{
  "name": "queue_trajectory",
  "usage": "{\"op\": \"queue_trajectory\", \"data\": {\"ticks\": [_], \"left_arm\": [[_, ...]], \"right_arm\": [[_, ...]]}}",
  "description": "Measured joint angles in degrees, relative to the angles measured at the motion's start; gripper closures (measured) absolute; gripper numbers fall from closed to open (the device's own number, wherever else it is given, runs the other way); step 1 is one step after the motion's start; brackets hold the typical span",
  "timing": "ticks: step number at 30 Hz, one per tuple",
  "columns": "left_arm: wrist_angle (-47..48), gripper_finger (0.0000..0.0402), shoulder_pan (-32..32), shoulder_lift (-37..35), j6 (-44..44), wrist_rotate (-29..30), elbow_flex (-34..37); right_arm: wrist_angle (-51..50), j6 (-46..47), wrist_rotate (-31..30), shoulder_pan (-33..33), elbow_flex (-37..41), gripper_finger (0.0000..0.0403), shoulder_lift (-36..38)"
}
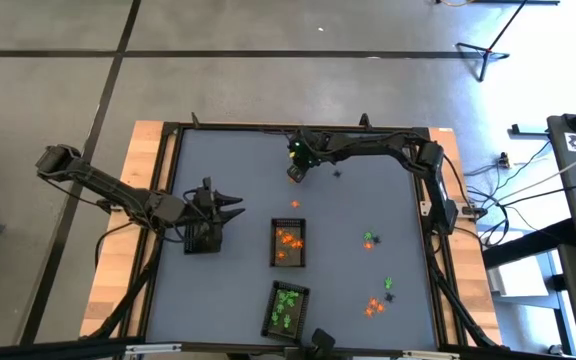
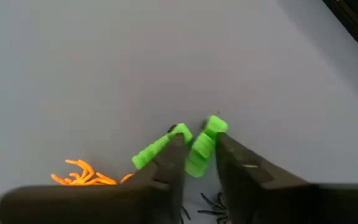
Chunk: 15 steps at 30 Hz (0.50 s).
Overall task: Sort Halloween decoration
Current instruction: Put the green toy skeleton into the bottom black basket
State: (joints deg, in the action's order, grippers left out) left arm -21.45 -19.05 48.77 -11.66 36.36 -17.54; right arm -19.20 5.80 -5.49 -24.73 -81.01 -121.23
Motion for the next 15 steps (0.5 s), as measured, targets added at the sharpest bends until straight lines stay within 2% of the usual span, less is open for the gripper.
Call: {"op": "queue_trajectory", "data": {"ticks": [3, 5, 15], "left_arm": [[0.0, 0.0278, 0.0, 0.0, 0.0, 0.0, 0.0], [0.0, 0.0278, 0.0, 0.0, 0.0, 0.0, 0.0], [0.0, 0.0278, 0.0, 0.0, -0.2, 0.0, 0.0]], "right_arm": [[-0.4, -0.7, 0.0, 0.0, 0.0, 0.037, 0.0], [-0.6, -1.6, -0.1, 0.0, 0.0, 0.0392, 0.1], [-3.8, -2.8, -1.0, 2.0, 0.4, 0.0398, 4.7]]}}
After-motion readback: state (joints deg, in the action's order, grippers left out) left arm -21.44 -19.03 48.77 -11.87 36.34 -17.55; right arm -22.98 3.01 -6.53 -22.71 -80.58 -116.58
